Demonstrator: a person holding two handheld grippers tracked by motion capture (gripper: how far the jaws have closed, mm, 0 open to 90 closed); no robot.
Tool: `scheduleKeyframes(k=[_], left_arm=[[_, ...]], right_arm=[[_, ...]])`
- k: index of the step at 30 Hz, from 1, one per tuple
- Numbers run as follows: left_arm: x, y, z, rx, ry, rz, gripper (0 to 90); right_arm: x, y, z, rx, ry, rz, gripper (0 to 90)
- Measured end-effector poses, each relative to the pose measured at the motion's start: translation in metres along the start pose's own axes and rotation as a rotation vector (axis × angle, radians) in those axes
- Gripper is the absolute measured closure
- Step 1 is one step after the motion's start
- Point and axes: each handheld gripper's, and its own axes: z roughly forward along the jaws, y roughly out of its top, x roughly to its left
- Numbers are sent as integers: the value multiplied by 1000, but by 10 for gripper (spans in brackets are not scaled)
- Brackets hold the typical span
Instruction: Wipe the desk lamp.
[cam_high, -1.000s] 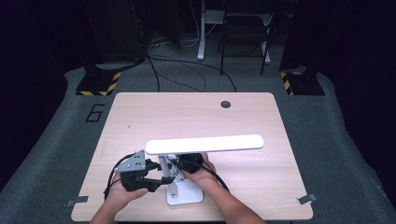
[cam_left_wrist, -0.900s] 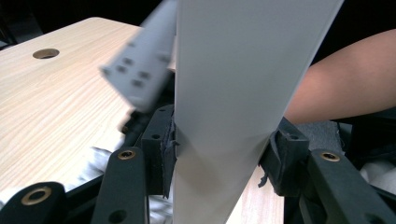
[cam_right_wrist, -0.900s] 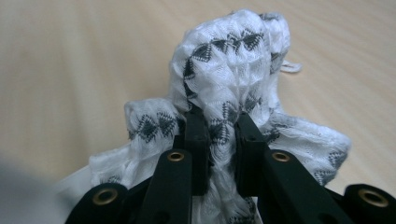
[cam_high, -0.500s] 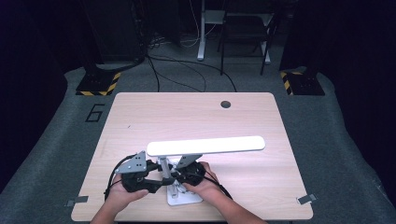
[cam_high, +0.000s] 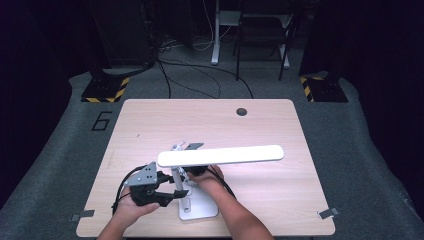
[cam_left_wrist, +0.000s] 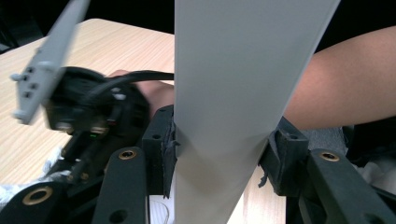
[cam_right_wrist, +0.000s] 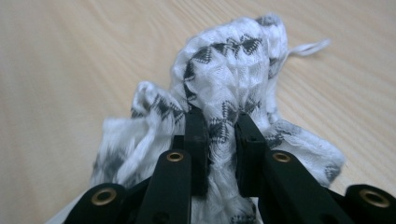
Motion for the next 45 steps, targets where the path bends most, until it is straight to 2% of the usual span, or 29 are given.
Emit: scheduleKeyframes(k=[1, 2, 3, 4, 7, 10, 14, 15, 17, 20, 22, 23, 26, 27, 30, 32, 36, 37, 38, 39, 42, 45], left_arm=[[-1, 1, 1, 1, 5, 4, 520], [-3, 2, 2, 9, 12, 13, 521], [-5, 3, 2, 17, 31, 21, 523], [-6, 3, 3, 20, 33, 22, 525], [-6, 3, 3, 17, 49, 20, 528], [-6, 3, 2, 14, 60, 7, 530], [-8, 4, 3, 29, 75, 7, 531], [-8, 4, 3, 27, 75, 5, 532], [-8, 4, 2, 29, 80, 7, 532], [-8, 4, 3, 21, 82, 3, 532], [-8, 4, 4, 21, 74, 9, 531], [-8, 3, 4, 14, 80, 7, 531], [-7, 4, 4, 24, 72, 4, 530], [-7, 3, 4, 11, 77, 2, 530], [-7, 3, 5, 15, 59, -2, 528], [-6, 3, 6, 12, 54, 2, 528], [-7, 3, 6, 10, 49, 3, 528], [-7, 3, 5, 19, 46, 8, 528], [-7, 4, 5, 18, 44, 11, 528], [-8, 3, 6, 8, 54, 7, 528], [-9, 3, 6, 10, 61, 5, 529], [-10, 4, 5, 19, 65, 5, 531]], right_arm=[[-4, 0, 5, 20, 4, 40, 783], [-10, 0, 6, 43, 37, 59, 782], [-12, -1, 6, 40, 51, 80, 782], [-13, -1, 7, 32, 52, 74, 782], [-12, 0, 5, 60, 48, 4, 787], [-16, -3, 1, 65, 51, 17, 789], [-28, -12, -12, 87, 16, 0, 792], [-31, -16, -16, 88, 2, 20, 792], [-44, -24, -26, 94, -15, 28, 792], [-60, -36, -38, 98, -26, 84, 792], [-63, -39, -43, 107, -31, 95, 792], [-62, -40, -42, 91, -40, 86, 793], [-54, -37, -40, 100, -83, 55, 797], [-52, -35, -38, 97, -86, 50, 798], [-44, -28, -30, 84, -44, 67, 798], [-34, -21, -21, 52, -30, 51, 799], [-13, -6, -6, 48, 34, 33, 800], [-8, -3, -3, 43, 40, 34, 800], [-6, 0, -1, 51, 50, 11, 800], [-2, 2, 2, 45, 52, 12, 799], [2, 4, 3, 47, 52, -7, 799], [-2, 1, 0, 46, 55, -18, 799]])
